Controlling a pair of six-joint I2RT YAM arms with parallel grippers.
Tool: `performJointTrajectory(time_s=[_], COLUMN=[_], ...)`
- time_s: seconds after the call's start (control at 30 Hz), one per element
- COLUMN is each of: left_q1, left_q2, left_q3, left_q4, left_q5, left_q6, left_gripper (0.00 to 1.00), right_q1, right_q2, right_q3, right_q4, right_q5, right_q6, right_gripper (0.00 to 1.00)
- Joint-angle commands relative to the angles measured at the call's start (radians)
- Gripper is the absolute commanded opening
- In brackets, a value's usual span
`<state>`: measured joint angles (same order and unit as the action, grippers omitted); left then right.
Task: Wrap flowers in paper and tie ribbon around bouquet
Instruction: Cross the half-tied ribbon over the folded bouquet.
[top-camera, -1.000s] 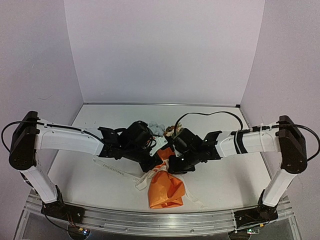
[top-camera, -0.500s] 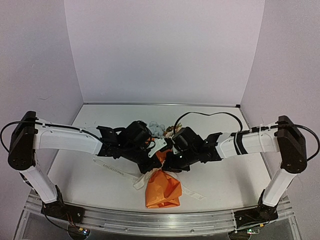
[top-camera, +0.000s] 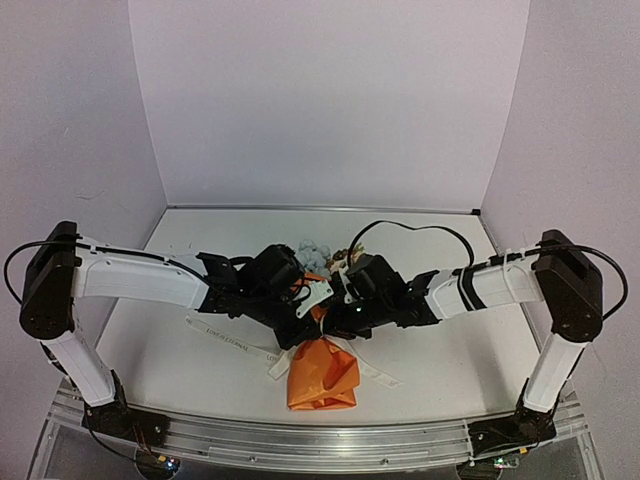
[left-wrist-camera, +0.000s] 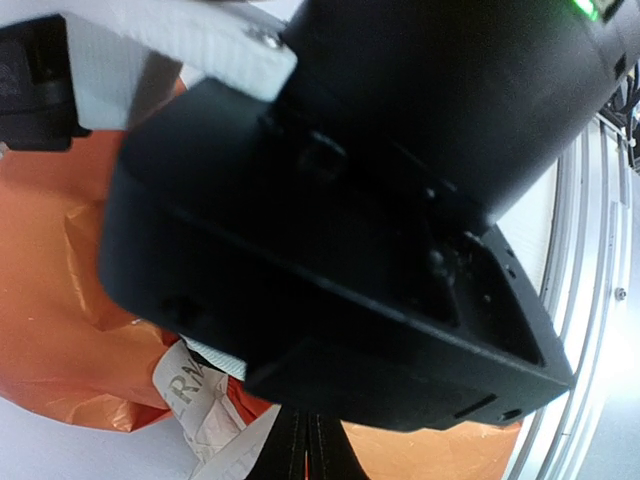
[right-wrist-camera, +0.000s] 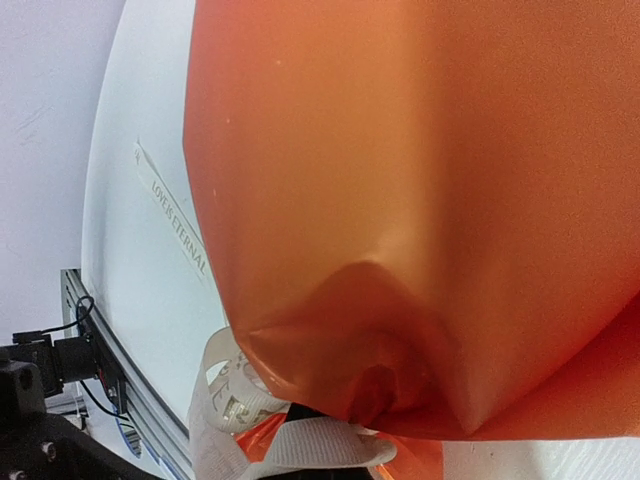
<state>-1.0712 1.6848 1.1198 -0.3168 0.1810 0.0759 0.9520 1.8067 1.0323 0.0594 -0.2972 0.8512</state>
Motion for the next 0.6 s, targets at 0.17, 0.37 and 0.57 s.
performJointTrajectory(time_s=[0.17, 0.37, 0.57], left_q1=[0.022, 0.028, 0.043], left_q2=[-0.048, -0.096, -0.163], left_q3=[0.023, 0.02, 0.002], left_q4=[0.036, 0.035, 0.054], left_q5=[-0.018, -0.022, 0.004], left_q6=[-0.037, -0.046, -0.056], left_gripper=[0.2, 0.26, 0.37], right_q1=[-0.022, -0.022, -0.023], right_q2=[0.03, 0.035, 0.04], right_q3=[-0.023, -0.018, -0.012], right_q4=[0.083, 0.083, 0.083], right_q5=[0.007, 0.007, 0.007], right_q6=[0.012, 0.015, 0.018], right_gripper=[0.0, 0.0, 0.0])
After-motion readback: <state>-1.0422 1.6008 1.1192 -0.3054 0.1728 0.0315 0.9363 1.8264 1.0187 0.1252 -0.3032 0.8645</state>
